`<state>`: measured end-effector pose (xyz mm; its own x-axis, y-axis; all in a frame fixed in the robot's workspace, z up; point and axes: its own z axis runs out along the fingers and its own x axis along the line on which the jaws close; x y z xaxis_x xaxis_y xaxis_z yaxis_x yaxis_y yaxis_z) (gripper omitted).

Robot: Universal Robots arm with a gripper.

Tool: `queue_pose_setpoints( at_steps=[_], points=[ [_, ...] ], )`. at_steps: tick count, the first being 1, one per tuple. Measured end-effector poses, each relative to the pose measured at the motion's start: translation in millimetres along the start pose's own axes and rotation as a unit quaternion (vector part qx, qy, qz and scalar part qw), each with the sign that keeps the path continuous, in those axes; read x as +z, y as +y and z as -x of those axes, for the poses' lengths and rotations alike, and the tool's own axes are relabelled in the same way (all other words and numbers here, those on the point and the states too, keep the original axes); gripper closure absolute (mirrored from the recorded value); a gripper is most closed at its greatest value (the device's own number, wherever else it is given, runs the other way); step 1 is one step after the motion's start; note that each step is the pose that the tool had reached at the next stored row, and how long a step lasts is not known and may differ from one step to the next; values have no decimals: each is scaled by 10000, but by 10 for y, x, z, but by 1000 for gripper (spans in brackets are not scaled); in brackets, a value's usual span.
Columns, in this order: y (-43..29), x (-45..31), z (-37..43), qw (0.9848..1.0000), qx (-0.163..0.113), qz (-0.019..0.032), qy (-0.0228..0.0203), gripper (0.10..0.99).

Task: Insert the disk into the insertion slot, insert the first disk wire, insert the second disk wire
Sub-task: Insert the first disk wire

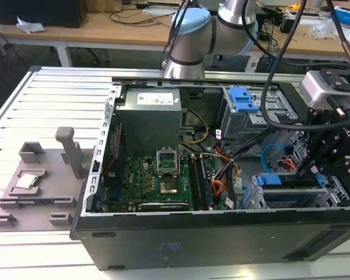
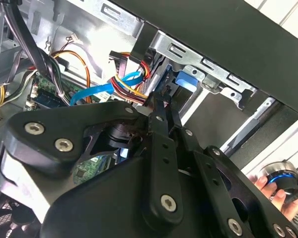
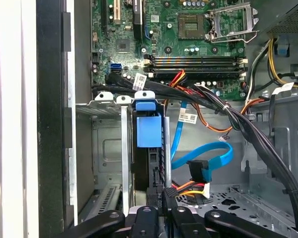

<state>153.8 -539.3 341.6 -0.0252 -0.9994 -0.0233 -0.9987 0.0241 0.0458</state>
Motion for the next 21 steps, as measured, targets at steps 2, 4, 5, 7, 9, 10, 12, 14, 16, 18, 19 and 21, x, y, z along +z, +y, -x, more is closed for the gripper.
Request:
queue_pose_setpoints(
  at_steps=[2, 4, 5, 7, 9, 10, 12, 14, 16, 18, 19, 21],
  points=[
    [-7, 9, 0, 10000, 0, 1, 1, 918],
    [-17, 20, 0, 10000, 0, 1, -1, 918],
    [-22, 24, 0, 10000, 0, 0, -1, 918],
    [-35, 40, 0, 10000, 0, 0, 0, 918],
    [-38, 50, -1, 10000, 1, 0, 2, 918],
    [-39, 54, -1, 10000, 1, 0, 3, 918],
    [-40, 57, -1, 10000, 0, 0, 1, 918],
    [-40, 58, 0, 10000, 0, 0, -1, 918],
    [-41, 66, 0, 10000, 0, 0, -7, 906],
    [-41, 61, 0, 10000, 0, 0, -2, 839],
    [-40, 56, -1, 10000, 0, 0, 1, 839],
    [-39, 16, 0, 10000, 0, 0, 1, 839]
  ],
)
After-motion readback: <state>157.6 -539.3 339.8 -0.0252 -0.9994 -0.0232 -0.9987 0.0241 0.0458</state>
